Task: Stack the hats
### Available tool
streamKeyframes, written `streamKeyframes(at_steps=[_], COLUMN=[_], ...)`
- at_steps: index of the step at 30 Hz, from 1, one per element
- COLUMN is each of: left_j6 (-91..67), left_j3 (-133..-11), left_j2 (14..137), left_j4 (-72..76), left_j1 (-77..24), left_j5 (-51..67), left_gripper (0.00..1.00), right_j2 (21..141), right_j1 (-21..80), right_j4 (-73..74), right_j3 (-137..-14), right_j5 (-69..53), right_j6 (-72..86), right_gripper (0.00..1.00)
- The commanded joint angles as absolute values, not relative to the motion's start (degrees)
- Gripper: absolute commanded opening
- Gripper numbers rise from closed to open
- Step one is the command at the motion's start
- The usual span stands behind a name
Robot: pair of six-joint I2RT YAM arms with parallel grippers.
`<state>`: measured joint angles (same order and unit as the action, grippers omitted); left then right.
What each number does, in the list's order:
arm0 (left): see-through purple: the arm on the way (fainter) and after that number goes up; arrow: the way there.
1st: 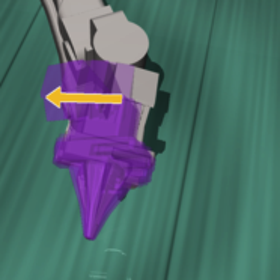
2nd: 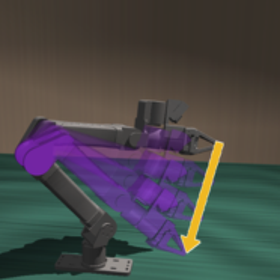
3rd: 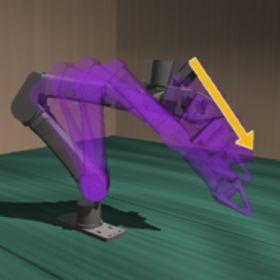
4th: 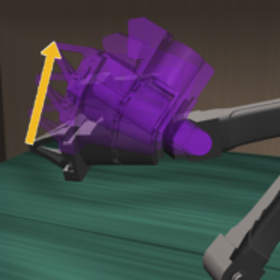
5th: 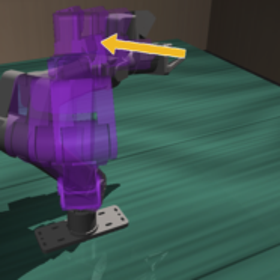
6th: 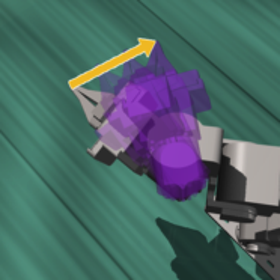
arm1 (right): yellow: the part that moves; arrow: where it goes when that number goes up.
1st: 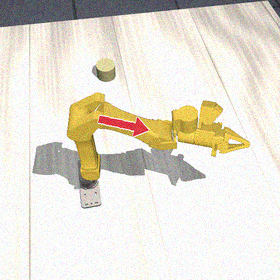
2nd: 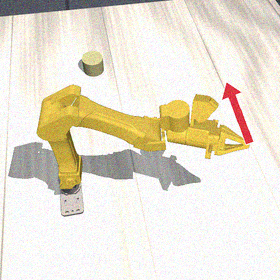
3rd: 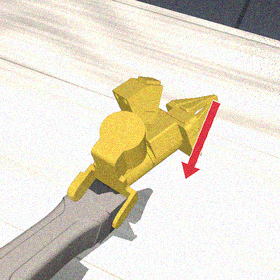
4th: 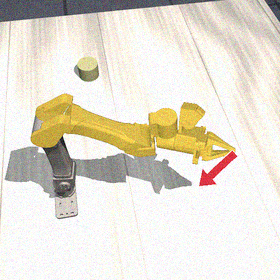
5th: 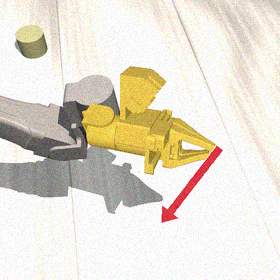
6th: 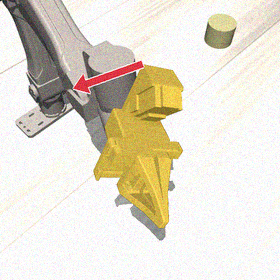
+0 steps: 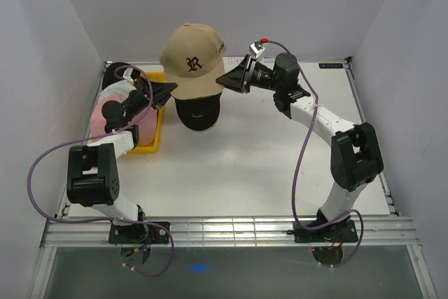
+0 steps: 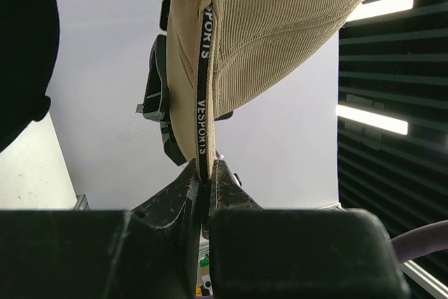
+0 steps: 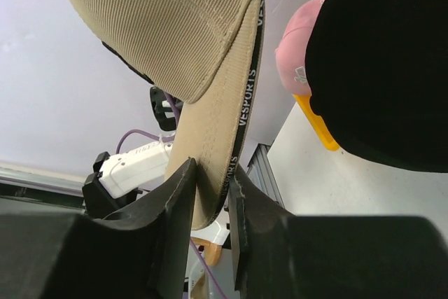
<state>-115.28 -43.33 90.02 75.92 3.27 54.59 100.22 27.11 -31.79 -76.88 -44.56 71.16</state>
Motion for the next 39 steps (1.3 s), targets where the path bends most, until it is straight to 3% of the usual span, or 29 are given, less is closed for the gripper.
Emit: streamKeyframes(at_steps=[1, 13, 39], left_j6=[-120.06, -115.23, -106.18], left_j3=[-41.75, -39.46, -33.66], left_j2=[89.12, 89.47, 89.39], left_j4=[89.48, 82.63, 69.71], left_j1=[2.55, 2.64, 4.83], left_j5=[54.58, 55.63, 57.39], left_gripper=[0.00, 0.00, 0.00], right_j2=[97.21, 98.09, 102.66], right_j1=[29.53, 30.59, 31.82], right_j4=[-34.98, -33.93, -29.88], right_j3=[-76.12, -70.76, -66.62], right_j5=[-45.97, -44.56, -43.86], right_j6=[67.68, 64.25, 58.62], right_gripper=[0.26, 0.20, 0.18])
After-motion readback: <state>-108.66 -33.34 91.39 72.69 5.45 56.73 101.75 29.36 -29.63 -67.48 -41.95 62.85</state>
